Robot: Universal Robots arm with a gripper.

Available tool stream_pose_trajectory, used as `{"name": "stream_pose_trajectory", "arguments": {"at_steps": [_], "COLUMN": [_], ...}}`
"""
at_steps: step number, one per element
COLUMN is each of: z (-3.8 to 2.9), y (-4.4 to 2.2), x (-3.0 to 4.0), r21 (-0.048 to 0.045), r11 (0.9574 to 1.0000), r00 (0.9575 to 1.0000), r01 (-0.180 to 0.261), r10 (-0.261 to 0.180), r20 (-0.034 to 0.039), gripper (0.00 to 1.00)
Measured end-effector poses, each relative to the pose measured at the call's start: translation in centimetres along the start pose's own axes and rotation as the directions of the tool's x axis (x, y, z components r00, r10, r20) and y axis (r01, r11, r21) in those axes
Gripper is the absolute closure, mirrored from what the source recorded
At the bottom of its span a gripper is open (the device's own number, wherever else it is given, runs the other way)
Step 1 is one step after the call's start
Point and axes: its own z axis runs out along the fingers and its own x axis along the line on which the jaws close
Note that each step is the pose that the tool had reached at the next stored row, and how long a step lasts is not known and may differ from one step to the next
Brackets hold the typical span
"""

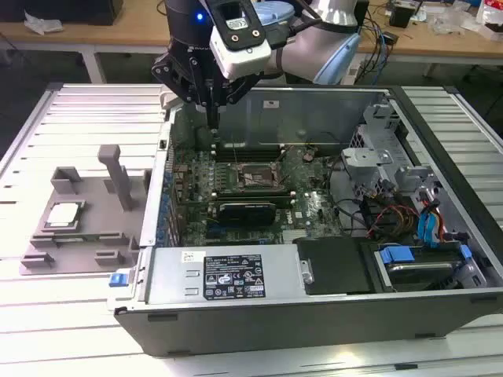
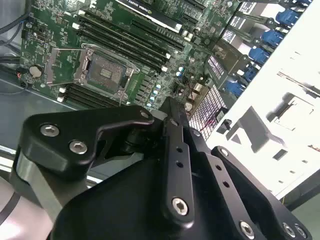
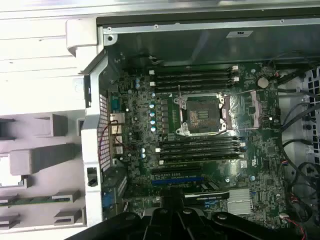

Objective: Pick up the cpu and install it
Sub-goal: 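Reach for the cpu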

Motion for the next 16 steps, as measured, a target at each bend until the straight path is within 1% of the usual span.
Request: {"name": "stream_pose_trajectory", "arguments": {"at_steps": [4,6,14,16], "z": [0.00,0.00,-0.03,-0.04], "y": [0.00,-0.01,-0.09,-0.09], "x": [0.00,0.15,1.18,1.29], "r21": [0.0000,0.0000,0.0001,0.0001], "r11": [1.0000,1.0000,1.0000,1.0000], "r00": [1.0000,1.0000,1.0000,1.0000], "r01": [0.000,0.000,0.000,0.000], "r10": [0.000,0.000,0.000,0.000], "r20": [0.0000,0.0000,0.0000,0.0000], "gripper": [0.89,0.89,0.89,0.89]}}
